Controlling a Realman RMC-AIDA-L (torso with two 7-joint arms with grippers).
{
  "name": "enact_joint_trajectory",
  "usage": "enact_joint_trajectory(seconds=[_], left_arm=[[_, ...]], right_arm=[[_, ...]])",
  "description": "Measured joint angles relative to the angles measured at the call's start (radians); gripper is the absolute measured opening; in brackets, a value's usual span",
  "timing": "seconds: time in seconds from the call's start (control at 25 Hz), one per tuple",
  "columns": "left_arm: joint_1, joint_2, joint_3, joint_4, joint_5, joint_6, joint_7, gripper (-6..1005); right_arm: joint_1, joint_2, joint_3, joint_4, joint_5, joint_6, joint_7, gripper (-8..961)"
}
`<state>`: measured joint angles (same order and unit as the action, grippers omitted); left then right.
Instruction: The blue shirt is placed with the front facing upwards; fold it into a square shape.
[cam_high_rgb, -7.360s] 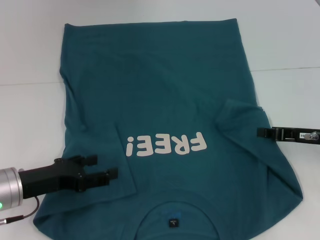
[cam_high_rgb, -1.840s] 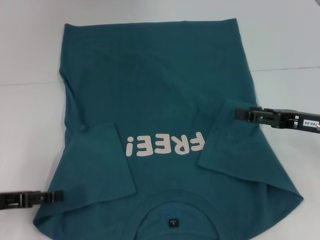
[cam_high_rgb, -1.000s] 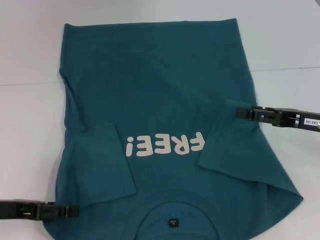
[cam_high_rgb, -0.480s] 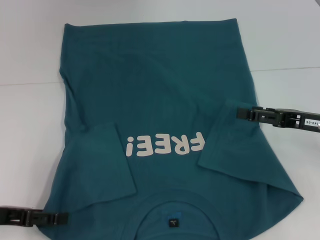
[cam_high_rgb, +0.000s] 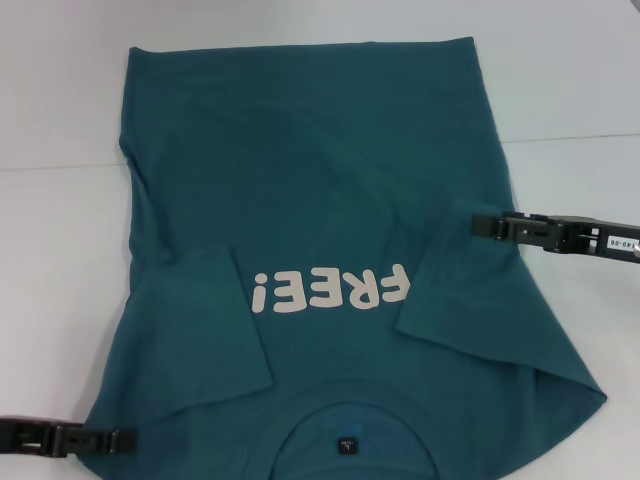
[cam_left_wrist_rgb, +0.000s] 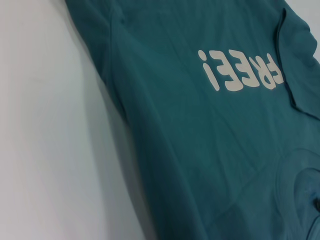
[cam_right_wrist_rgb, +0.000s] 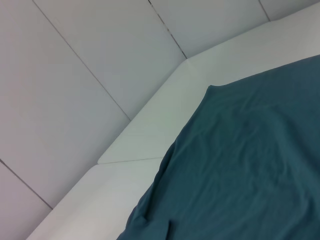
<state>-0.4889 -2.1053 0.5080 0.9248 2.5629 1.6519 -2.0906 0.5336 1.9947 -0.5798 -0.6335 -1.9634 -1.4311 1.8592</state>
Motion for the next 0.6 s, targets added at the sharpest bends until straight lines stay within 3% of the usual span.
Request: enact_joint_trajectory(seconds=[0.28,0.6], left_arm=[[-0.016,-0.003,0.004,-0.003,-0.004,0.004,-0.003,887],[-0.02,0.001,0.004,0.002,-0.006,0.019,-0.012,822]], right_arm=[[0.0,-0.001,0.002,0.0,0.0,0.0,0.0,942],[0.001,-0.001,0.004,0.0,0.0,0.0,0.0,941]])
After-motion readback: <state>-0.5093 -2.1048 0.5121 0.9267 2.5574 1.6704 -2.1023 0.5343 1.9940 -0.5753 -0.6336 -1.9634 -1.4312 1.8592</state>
